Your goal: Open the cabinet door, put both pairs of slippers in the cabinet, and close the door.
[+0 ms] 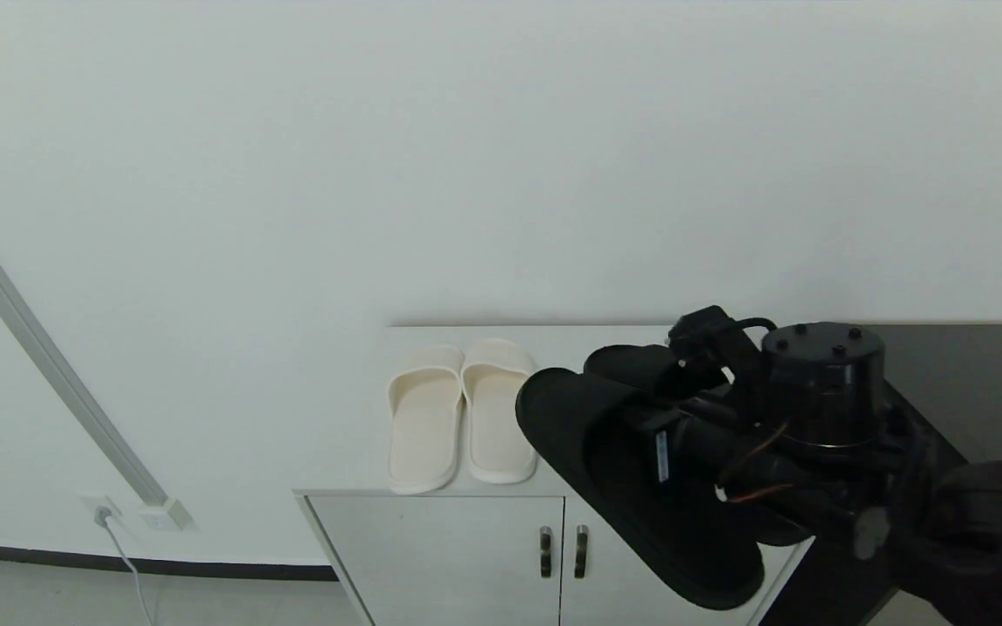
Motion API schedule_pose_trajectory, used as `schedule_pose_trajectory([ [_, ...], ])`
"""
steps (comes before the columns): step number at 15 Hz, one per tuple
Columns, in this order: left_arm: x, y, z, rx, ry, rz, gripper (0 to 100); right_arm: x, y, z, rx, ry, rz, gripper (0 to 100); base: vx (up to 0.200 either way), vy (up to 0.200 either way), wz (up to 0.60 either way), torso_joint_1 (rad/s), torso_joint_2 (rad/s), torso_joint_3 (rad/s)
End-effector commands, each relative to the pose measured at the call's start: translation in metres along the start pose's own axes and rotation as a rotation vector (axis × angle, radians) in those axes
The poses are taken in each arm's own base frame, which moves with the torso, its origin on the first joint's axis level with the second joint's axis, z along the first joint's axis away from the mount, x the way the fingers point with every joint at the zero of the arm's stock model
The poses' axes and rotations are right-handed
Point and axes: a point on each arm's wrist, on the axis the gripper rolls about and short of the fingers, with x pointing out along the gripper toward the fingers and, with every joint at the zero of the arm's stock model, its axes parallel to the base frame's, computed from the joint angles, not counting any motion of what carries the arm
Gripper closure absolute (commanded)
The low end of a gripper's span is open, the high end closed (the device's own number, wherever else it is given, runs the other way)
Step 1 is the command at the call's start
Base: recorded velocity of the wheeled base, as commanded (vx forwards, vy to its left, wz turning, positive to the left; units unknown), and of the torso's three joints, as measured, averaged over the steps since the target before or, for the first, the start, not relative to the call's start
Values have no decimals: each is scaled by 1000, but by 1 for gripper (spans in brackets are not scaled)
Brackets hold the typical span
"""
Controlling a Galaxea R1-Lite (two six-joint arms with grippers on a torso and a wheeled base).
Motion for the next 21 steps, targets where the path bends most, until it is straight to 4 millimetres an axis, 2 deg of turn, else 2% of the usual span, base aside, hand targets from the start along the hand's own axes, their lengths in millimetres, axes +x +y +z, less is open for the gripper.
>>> schedule_pose_trajectory([
  [1, 0, 0, 0, -1, 0, 1, 100, -42, -2, 11, 5, -38, 110, 100, 0, 0, 0, 0, 0, 0],
  [3, 0, 0, 0, -1, 0, 0, 100, -48, 0, 12, 2, -12, 153, 100, 0, 0, 0, 0, 0, 0],
  [11, 0, 0, 0, 0, 2, 0, 100, -47, 10, 6, -10, 15, 204, 100, 0, 0, 0, 0, 0, 0],
  [19, 0, 0, 0, -1, 0, 0, 100, -51, 9, 1, -12, 25, 205, 100, -200, 0, 0, -1, -1, 3],
  [21, 0, 0, 0, 0, 0, 0, 100, -51, 9, -1, -14, 33, 204, 100, 0, 0, 0, 0, 0, 0],
])
